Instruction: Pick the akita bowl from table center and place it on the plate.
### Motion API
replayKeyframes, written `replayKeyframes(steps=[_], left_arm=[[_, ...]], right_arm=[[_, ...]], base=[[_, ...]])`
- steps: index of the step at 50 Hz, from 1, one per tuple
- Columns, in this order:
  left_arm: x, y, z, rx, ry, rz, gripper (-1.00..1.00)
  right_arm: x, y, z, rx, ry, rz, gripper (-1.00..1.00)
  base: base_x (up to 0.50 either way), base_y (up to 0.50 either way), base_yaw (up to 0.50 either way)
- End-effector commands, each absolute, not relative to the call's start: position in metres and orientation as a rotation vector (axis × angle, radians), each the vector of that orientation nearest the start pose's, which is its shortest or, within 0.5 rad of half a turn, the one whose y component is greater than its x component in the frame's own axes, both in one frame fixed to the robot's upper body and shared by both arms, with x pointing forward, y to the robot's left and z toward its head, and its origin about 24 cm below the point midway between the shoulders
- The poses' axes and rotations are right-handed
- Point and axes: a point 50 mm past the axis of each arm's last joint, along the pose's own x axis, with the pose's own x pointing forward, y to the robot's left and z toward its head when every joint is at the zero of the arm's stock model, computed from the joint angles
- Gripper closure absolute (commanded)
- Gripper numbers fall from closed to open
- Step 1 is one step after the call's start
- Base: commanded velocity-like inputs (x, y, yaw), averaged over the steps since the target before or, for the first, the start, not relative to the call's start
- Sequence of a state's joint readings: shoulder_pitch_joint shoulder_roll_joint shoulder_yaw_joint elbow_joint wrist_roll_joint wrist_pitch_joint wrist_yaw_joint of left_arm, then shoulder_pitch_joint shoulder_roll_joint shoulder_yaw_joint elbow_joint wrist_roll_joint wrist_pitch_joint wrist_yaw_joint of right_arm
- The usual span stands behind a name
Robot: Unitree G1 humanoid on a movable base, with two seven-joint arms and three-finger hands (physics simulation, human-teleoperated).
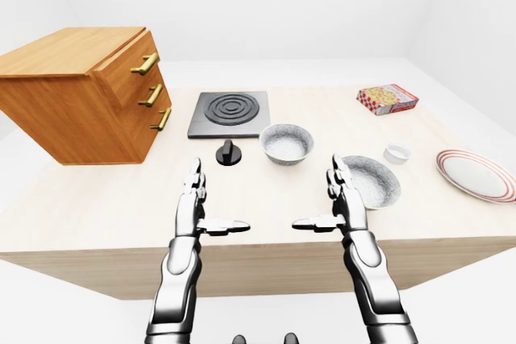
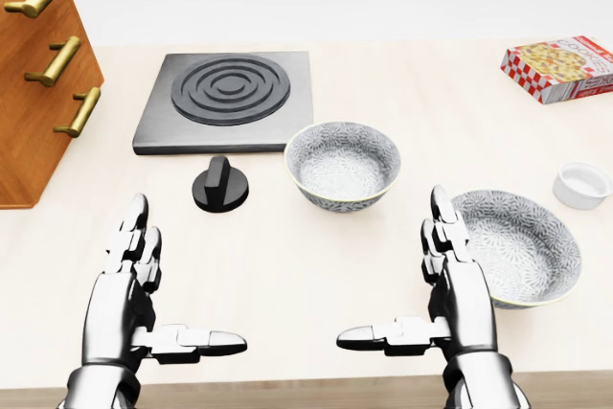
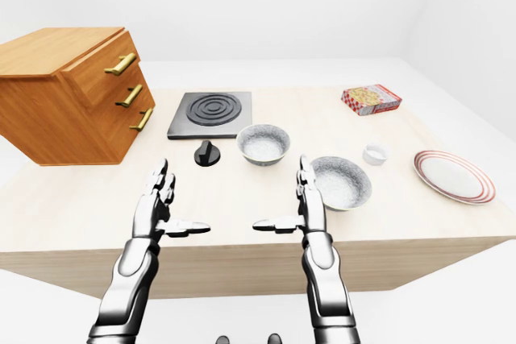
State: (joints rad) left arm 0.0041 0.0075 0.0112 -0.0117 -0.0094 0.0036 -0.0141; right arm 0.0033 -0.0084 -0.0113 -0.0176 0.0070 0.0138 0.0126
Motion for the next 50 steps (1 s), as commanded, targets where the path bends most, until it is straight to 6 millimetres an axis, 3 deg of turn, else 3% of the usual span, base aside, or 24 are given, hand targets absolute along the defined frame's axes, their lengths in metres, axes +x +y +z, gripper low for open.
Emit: replayKeyframes(steps=[1, 8, 17, 24, 34, 50], left_arm=[[0.250, 0.155, 0.049, -0.010, -0.020, -0.017, -1.00], [0.258, 0.157, 0.050, -0.011, -0.014, -0.013, -1.00], [0.273, 0.158, 0.091, 0.013, -0.147, -0.004, -1.00], [0.273, 0.154, 0.099, 0.015, -0.179, -0.012, -1.00], [0.271, 0.152, 0.102, 0.006, -0.197, -0.023, -1.00], [0.270, 0.153, 0.102, 0.004, -0.199, -0.023, -1.00]], right_arm=[[0.250, -0.156, 0.056, -0.016, -0.012, 0.007, -1.00], [0.248, -0.157, 0.084, -0.035, -0.132, 0.026, -1.00], [0.262, -0.150, 0.122, 0.007, -0.286, 0.053, -1.00], [0.264, -0.146, 0.123, 0.018, -0.289, 0.075, -1.00], [0.254, -0.153, 0.123, 0.039, -0.296, 0.069, -1.00], [0.260, -0.150, 0.124, 0.044, -0.299, 0.066, -1.00]], base=[[0.00, 0.00, 0.00], [0.00, 0.00, 0.00], [0.00, 0.00, 0.00], [0.06, -0.11, 0.00], [0.12, -0.50, 0.00], [0.00, -0.50, 0.00]])
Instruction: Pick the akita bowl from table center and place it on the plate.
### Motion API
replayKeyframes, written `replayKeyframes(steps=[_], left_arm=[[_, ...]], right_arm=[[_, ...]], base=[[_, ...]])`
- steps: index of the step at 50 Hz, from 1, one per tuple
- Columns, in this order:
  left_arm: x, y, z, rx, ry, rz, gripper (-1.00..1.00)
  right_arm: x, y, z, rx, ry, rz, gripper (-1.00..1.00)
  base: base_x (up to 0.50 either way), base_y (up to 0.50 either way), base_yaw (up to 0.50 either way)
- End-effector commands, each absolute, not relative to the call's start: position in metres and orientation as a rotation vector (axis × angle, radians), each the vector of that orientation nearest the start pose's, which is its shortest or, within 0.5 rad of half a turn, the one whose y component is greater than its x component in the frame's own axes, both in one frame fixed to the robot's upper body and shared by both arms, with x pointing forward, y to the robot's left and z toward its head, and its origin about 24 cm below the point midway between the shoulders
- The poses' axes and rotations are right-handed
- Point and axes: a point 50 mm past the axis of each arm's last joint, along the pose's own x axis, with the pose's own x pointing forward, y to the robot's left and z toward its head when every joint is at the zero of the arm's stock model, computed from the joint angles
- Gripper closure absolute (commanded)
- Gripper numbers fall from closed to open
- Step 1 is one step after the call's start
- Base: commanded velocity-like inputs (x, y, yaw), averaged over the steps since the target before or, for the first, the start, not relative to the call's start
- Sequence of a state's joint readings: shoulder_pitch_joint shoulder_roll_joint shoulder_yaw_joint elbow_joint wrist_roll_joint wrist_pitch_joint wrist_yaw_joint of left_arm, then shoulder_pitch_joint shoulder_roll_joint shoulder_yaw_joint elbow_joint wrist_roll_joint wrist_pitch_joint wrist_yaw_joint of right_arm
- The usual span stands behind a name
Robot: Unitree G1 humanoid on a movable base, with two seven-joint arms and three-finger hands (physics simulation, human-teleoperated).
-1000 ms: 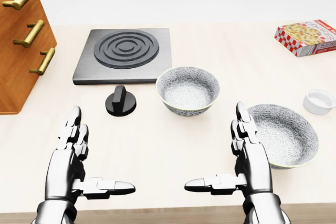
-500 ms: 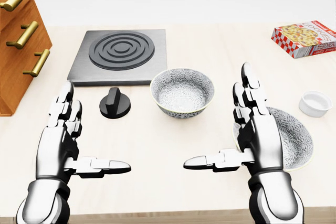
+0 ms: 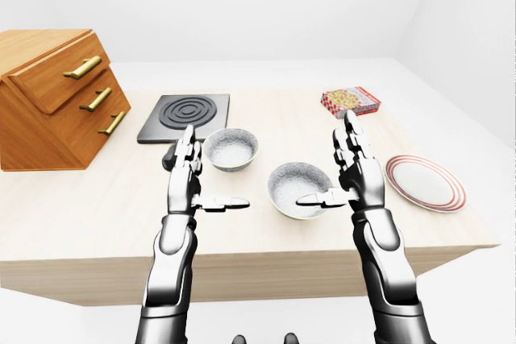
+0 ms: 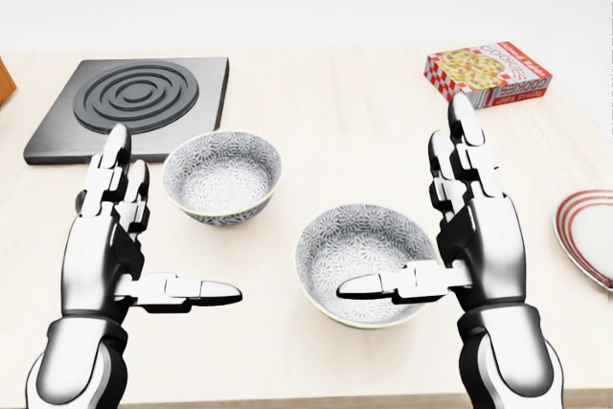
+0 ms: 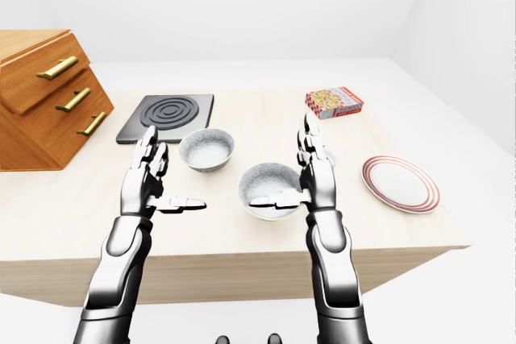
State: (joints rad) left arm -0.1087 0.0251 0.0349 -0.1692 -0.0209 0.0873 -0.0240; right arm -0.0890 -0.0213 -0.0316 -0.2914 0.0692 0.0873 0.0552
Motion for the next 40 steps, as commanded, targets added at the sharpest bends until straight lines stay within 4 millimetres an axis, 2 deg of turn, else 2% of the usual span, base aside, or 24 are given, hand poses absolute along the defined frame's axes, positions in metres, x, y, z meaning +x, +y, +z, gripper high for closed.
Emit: replayKeyframes(steps=[1, 9, 21, 35, 40], left_arm=[[0.270, 0.153, 0.102, 0.003, -0.197, -0.022, -1.00], [0.270, 0.153, 0.102, 0.004, -0.197, -0.022, -1.00], [0.269, 0.152, 0.100, 0.011, -0.187, -0.025, -1.00], [0.268, 0.154, 0.098, 0.011, -0.181, -0.020, -1.00], [0.270, 0.162, 0.089, 0.052, -0.139, 0.016, -1.00]], right_arm=[[0.259, -0.151, 0.124, 0.043, -0.299, 0.066, -1.00], [0.259, -0.148, 0.127, 0.035, -0.310, 0.081, -1.00], [0.258, -0.150, 0.123, 0.020, -0.294, 0.079, -1.00], [0.266, -0.145, 0.122, 0.000, -0.284, 0.081, -1.00], [0.262, -0.147, 0.120, -0.003, -0.279, 0.082, -1.00]], base=[[0.00, -0.50, 0.00], [0.11, -0.50, 0.00], [0.43, -0.38, 0.00], [0.02, 0.00, 0.00], [0.00, 0.00, 0.00]])
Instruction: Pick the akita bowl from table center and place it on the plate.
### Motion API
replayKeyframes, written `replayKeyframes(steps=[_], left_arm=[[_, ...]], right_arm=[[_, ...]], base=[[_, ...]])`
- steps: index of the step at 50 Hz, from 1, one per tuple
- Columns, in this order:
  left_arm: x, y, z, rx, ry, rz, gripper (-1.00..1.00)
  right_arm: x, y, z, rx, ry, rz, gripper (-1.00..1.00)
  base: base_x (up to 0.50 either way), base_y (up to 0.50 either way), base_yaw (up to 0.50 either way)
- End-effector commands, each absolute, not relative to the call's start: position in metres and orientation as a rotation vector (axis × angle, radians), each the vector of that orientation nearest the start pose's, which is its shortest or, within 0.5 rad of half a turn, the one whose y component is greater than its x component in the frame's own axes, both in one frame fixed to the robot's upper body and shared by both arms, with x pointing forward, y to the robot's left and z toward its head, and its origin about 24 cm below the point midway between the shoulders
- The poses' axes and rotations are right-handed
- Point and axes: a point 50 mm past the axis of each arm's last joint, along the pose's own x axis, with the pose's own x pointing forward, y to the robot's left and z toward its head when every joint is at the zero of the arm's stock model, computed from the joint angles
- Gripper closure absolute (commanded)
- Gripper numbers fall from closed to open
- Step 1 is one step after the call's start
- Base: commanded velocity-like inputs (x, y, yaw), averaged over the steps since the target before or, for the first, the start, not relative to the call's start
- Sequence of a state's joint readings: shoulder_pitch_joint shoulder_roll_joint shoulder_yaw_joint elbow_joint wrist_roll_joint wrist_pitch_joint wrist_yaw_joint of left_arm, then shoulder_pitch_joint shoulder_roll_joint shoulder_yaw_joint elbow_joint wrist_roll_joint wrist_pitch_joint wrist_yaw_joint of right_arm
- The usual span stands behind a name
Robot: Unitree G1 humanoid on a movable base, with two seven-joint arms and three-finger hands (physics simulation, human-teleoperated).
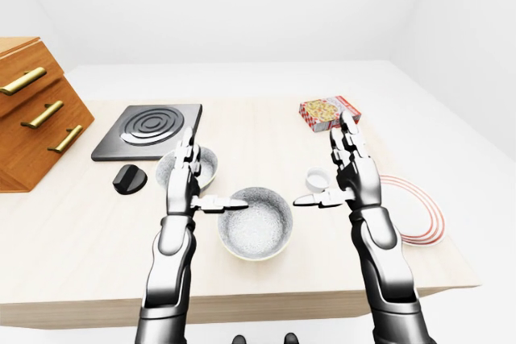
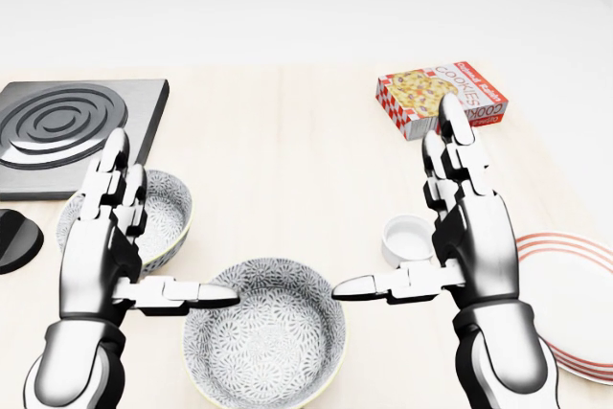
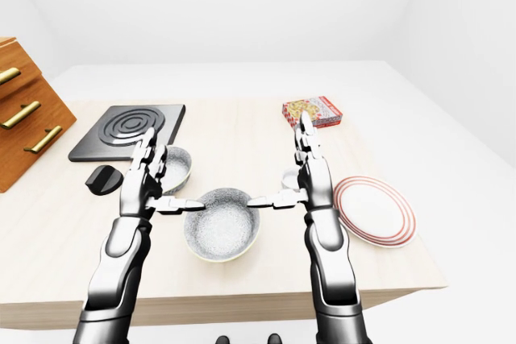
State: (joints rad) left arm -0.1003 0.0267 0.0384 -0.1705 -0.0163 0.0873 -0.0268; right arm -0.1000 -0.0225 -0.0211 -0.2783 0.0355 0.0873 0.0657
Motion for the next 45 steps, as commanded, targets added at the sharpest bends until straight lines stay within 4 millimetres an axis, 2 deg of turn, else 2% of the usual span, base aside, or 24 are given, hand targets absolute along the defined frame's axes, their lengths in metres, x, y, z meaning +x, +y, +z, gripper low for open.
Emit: replayKeyframes(steps=[1, 3, 5, 8, 12, 19, 25, 27, 33, 43, 45], left_arm=[[0.272, 0.166, 0.087, 0.070, -0.128, 0.029, -1.00], [0.277, 0.174, 0.083, 0.128, -0.103, 0.066, -1.00], [0.282, 0.180, 0.078, 0.182, -0.077, 0.089, -1.00], [0.291, 0.199, 0.075, 0.382, -0.081, 0.192, -1.00], [0.299, 0.210, 0.072, 0.535, -0.090, 0.239, -1.00], [0.315, 0.228, 0.048, 0.791, 0.001, 0.299, -1.00], [0.323, 0.231, 0.037, 0.963, 0.040, 0.297, -1.00], [0.327, 0.231, 0.027, 1.049, 0.080, 0.285, -1.00], [0.334, 0.231, 0.017, 1.204, 0.117, 0.272, -1.00], [0.338, 0.229, 0.010, 1.293, 0.171, 0.200, -1.00], [0.338, 0.229, 0.009, 1.298, 0.177, 0.194, -1.00]], right_arm=[[0.262, -0.147, 0.120, -0.004, -0.278, 0.082, -1.00], [0.257, -0.150, 0.117, -0.007, -0.271, 0.083, -1.00], [0.260, -0.148, 0.119, -0.006, -0.275, 0.083, -1.00], [0.258, -0.149, 0.118, -0.008, -0.273, 0.083, -1.00], [0.256, -0.150, 0.117, -0.011, -0.269, 0.086, -1.00], [0.262, -0.146, 0.118, -0.010, -0.269, 0.089, -1.00], [0.268, -0.142, 0.119, -0.007, -0.270, 0.090, -1.00], [0.270, -0.141, 0.118, -0.005, -0.265, 0.089, -1.00], [0.263, -0.147, 0.116, -0.007, -0.260, 0.088, -1.00], [0.264, -0.148, 0.115, -0.006, -0.257, 0.083, -1.00], [0.259, -0.151, 0.111, -0.007, -0.243, 0.083, -1.00]], base=[[0.00, 0.00, 0.00], [0.00, 0.00, 0.00], [0.00, 0.00, 0.00], [0.00, 0.00, 0.00], [0.00, 0.00, 0.00], [0.00, 0.00, 0.00], [0.00, 0.00, 0.00], [0.00, 0.00, 0.00], [0.00, 0.00, 0.00], [0.00, 0.00, 0.00], [0.00, 0.00, 0.00]])
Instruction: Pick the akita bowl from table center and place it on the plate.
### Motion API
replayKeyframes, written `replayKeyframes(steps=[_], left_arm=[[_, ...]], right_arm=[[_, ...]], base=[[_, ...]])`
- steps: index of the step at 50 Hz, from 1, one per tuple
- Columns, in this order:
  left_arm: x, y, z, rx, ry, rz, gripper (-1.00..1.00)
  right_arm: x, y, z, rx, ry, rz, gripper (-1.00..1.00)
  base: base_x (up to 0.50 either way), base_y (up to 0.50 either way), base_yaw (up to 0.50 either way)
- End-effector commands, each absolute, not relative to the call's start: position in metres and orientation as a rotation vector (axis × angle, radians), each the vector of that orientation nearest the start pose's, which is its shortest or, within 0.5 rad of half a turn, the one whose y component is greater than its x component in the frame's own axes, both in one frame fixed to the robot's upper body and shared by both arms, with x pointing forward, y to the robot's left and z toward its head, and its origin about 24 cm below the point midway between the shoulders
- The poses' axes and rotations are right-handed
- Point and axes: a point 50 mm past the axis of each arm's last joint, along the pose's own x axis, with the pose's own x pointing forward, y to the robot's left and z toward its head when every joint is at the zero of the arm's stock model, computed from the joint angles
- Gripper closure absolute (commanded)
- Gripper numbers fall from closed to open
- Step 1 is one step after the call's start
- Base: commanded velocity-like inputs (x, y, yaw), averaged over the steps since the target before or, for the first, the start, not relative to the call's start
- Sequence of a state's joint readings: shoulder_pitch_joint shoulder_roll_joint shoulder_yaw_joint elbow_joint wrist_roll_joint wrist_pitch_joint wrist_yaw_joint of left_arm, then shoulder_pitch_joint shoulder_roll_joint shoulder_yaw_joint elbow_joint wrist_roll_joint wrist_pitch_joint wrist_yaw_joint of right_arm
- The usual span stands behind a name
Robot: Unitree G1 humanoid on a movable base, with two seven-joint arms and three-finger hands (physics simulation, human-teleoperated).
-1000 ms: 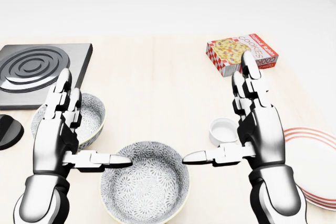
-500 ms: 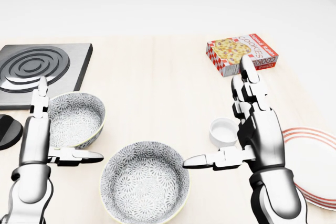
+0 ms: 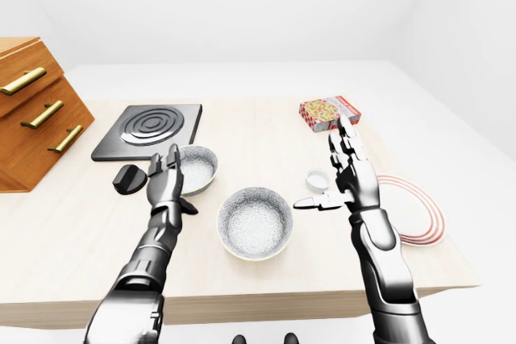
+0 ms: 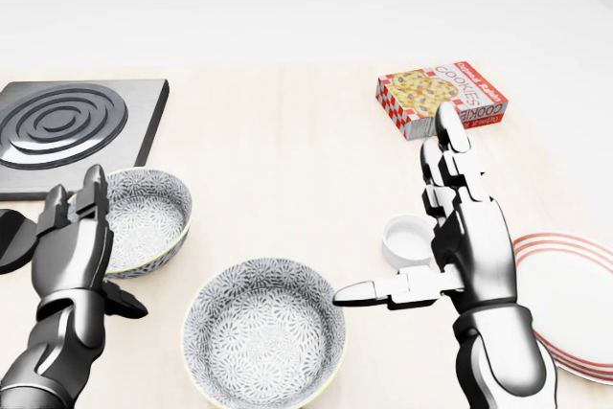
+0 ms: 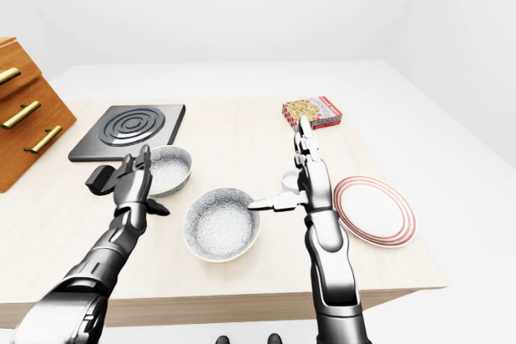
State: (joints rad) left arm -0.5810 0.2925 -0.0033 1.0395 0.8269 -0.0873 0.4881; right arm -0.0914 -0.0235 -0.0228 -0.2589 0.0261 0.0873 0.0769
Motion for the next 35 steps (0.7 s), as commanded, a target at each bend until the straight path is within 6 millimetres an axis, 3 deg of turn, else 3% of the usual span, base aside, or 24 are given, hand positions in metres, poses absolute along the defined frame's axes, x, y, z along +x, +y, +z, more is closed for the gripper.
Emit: replayKeyframes(steps=[1, 8, 10, 20, 22, 24, 29, 30, 31, 32, 35], left_arm=[[0.338, 0.228, 0.009, 1.306, 0.178, 0.187, -1.00], [0.340, 0.226, 0.009, 1.322, 0.175, 0.173, -1.00], [0.340, 0.224, 0.009, 1.332, 0.171, 0.163, -1.00], [0.341, 0.219, 0.008, 1.347, 0.166, 0.139, -1.00], [0.341, 0.218, 0.007, 1.347, 0.168, 0.138, -0.77], [0.341, 0.218, 0.007, 1.352, 0.168, 0.133, -0.24], [0.340, 0.218, 0.006, 1.354, 0.173, 0.130, 0.49], [0.340, 0.218, 0.006, 1.353, 0.173, 0.131, 0.76], [0.340, 0.218, 0.006, 1.353, 0.173, 0.131, 0.76], [0.340, 0.219, 0.006, 1.350, 0.174, 0.134, 1.00], [0.340, 0.218, 0.005, 1.350, 0.175, 0.131, 1.00]], right_arm=[[0.261, -0.150, 0.114, -0.006, -0.253, 0.082, -1.00], [0.265, -0.148, 0.116, -0.005, -0.259, 0.080, -1.00], [0.257, -0.153, 0.112, -0.007, -0.246, 0.080, -1.00], [0.254, -0.154, 0.113, -0.008, -0.254, 0.080, -1.00], [0.255, -0.154, 0.113, -0.009, -0.253, 0.080, -1.00], [0.258, -0.152, 0.114, -0.008, -0.256, 0.080, -1.00], [0.259, -0.152, 0.114, -0.007, -0.257, 0.080, -1.00], [0.258, -0.152, 0.114, -0.008, -0.255, 0.080, -1.00], [0.258, -0.152, 0.114, -0.008, -0.254, 0.080, -1.00], [0.256, -0.153, 0.112, -0.009, -0.249, 0.080, -1.00], [0.257, -0.153, 0.113, -0.009, -0.252, 0.080, -1.00]], base=[[0.00, 0.00, 0.00], [0.00, 0.00, 0.00], [0.00, 0.00, 0.00], [0.00, 0.00, 0.00], [0.00, 0.00, 0.00], [0.00, 0.00, 0.00], [0.00, 0.00, 0.00], [0.00, 0.00, 0.00], [0.00, 0.00, 0.00], [0.00, 0.00, 0.00], [0.00, 0.00, 0.00]])
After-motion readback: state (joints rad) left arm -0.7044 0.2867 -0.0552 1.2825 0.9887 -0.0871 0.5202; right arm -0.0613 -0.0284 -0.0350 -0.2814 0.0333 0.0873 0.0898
